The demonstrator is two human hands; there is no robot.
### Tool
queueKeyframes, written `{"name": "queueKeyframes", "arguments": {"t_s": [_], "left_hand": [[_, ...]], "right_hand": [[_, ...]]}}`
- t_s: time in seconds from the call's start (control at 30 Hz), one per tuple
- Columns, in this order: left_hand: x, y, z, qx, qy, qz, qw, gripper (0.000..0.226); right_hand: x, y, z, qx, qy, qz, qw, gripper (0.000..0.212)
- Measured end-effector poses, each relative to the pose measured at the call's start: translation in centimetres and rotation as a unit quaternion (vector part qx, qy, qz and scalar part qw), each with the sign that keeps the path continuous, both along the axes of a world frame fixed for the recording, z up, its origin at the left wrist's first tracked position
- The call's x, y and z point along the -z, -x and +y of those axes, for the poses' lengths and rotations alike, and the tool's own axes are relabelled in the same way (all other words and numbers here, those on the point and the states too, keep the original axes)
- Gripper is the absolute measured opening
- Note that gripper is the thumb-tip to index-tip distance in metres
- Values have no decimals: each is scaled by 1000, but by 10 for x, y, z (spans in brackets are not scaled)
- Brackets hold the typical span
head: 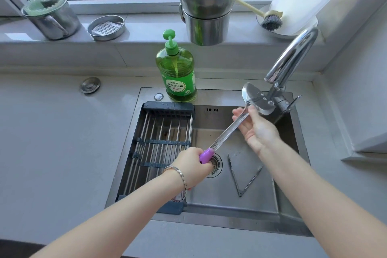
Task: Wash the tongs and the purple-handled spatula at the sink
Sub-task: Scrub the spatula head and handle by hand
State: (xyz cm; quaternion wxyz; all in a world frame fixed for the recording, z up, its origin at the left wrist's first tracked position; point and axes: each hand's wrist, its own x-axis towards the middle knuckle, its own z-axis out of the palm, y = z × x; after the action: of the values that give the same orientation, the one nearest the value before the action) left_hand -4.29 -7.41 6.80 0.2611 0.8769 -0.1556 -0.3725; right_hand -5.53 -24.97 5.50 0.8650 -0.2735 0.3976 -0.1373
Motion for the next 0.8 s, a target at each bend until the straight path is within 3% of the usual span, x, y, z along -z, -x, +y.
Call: {"name": "queueKeyframes", "arguments": {"t_s": [0.13,0.33,0.53,0.7,0.8], "left_hand": [[3,2,1,-1,-1,-3,1000,31],[5,4,-1,20,-25,-32,999,30],[7,-2,2,5,-24,-20,1000,28],[2,-10,-2,39,-42,6,998,24],[1,-22,5,50,-69,36,996,20]], "right_hand": [[2,4,20,-32,-6,37,999,26],[-9,-16,0,103,-58,98,988,49],[-2,-16,18,90,-3,25,996,26],[4,-18,11,95,8,89,992,34],[17,-11,10,13,5,120,993,31]]}}
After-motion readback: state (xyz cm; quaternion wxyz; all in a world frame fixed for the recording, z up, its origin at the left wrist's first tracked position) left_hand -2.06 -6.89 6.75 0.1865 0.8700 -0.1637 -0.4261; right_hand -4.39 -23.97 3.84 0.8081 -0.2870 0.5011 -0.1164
